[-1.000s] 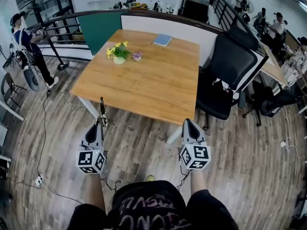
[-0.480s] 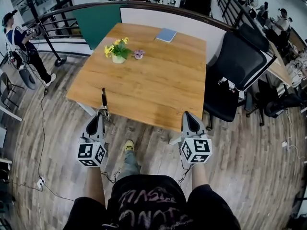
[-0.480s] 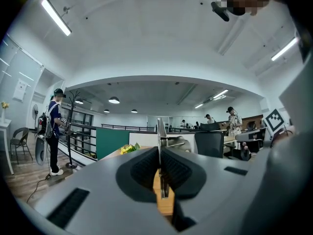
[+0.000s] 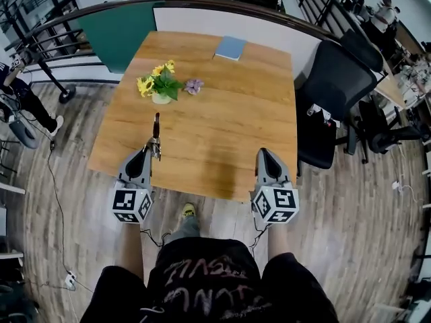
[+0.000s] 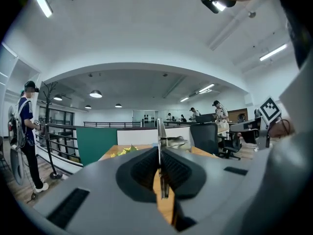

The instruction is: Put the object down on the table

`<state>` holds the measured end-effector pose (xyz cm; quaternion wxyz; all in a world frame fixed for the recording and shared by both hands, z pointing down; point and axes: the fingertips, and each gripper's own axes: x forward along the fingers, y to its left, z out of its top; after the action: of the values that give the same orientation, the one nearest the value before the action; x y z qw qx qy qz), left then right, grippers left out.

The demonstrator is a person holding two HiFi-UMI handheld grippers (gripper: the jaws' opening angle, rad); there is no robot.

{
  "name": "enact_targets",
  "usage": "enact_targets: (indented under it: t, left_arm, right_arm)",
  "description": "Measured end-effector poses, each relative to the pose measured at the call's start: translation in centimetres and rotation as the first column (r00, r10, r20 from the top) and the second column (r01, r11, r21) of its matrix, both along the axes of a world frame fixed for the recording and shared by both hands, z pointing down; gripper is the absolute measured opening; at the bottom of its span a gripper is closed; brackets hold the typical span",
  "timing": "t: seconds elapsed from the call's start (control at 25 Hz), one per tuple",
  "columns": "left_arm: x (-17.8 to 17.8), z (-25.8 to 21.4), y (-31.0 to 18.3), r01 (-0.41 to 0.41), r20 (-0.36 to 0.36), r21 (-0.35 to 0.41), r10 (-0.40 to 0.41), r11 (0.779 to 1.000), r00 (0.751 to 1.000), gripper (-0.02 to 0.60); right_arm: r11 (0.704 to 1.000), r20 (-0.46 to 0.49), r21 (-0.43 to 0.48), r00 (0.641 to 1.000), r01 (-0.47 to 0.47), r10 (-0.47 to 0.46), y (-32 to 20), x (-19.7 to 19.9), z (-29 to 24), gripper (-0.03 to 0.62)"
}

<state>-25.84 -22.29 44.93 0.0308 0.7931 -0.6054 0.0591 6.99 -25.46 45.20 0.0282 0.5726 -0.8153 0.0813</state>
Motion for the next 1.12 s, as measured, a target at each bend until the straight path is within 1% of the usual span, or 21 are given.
enact_targets:
  t: [0.08, 0.16, 0.32, 0.48, 0.6, 0.68, 0.76, 0.84, 0.88, 1.0, 1.12]
  left_arm:
    - [-0.8, 0.7, -2.7, -0.032, 0.015, -0.023, 0.032, 0.999, 0.999, 0.017]
    - [-1.0, 1.4, -5.0, -0.069, 0.009, -0.038, 0.07, 0.997, 0.998, 0.017]
    - [-0.5, 2.5, -8.9, -0.142, 0.002, -0.052, 0.142, 0.989, 0.99, 0.017]
    - [0.8, 3.6, -11.2, -0.195, 0.024, -0.076, 0.198, 0.978, 0.98, 0.017]
    - [2.1, 4.0, -12.6, -0.225, 0.053, -0.092, 0.23, 0.97, 0.972, 0.017]
    - [2.8, 4.3, -13.3, -0.229, 0.073, -0.101, 0.236, 0.968, 0.969, 0.017]
    - [3.5, 4.2, -14.2, -0.227, 0.107, -0.103, 0.237, 0.969, 0.966, 0.017]
    - [4.2, 4.2, -14.9, -0.22, 0.159, -0.106, 0.235, 0.97, 0.959, 0.017]
    - [4.7, 4.1, -15.3, -0.218, 0.196, -0.105, 0.235, 0.97, 0.952, 0.017]
    - [6.1, 3.6, -16.4, -0.221, 0.309, -0.098, 0.24, 0.97, 0.92, 0.017]
    - [7.1, 3.5, -17.3, -0.22, 0.364, -0.098, 0.24, 0.971, 0.9, 0.017]
  right_arm:
    - [1.0, -0.001, -0.001, 1.0, -0.022, 0.022, -1.7, -1.2, 0.0, 0.005]
    - [0.999, -0.004, 0.005, 0.999, -0.042, 0.042, -3.0, -2.0, -0.2, 0.005]
    - [0.996, -0.008, 0.008, 0.996, -0.092, 0.092, -5.1, -2.2, -0.4, 0.005]
    - [0.991, -0.024, -0.011, 0.99, -0.136, 0.136, -6.1, -1.4, 0.1, 0.005]
    - [0.99, -0.025, -0.017, 0.99, -0.14, 0.14, -7.0, -0.9, 0.3, 0.004]
    - [0.991, -0.022, -0.014, 0.99, -0.136, 0.136, -7.7, -0.5, 0.4, 0.005]
    - [0.992, -0.004, -0.015, 0.992, -0.127, 0.127, -8.6, 0.0, 0.5, 0.005]
    - [0.994, 0.026, -0.024, 0.994, -0.104, 0.105, -9.4, 0.3, 0.7, 0.005]
    - [0.996, 0.039, -0.029, 0.995, -0.09, 0.091, -9.8, 0.4, 0.9, 0.005]
    - [0.997, 0.068, -0.039, 0.996, -0.06, 0.063, -11.0, 0.7, 1.5, 0.005]
    - [0.999, 0.08, -0.031, 0.996, -0.03, 0.032, -11.9, 0.7, 1.5, 0.005]
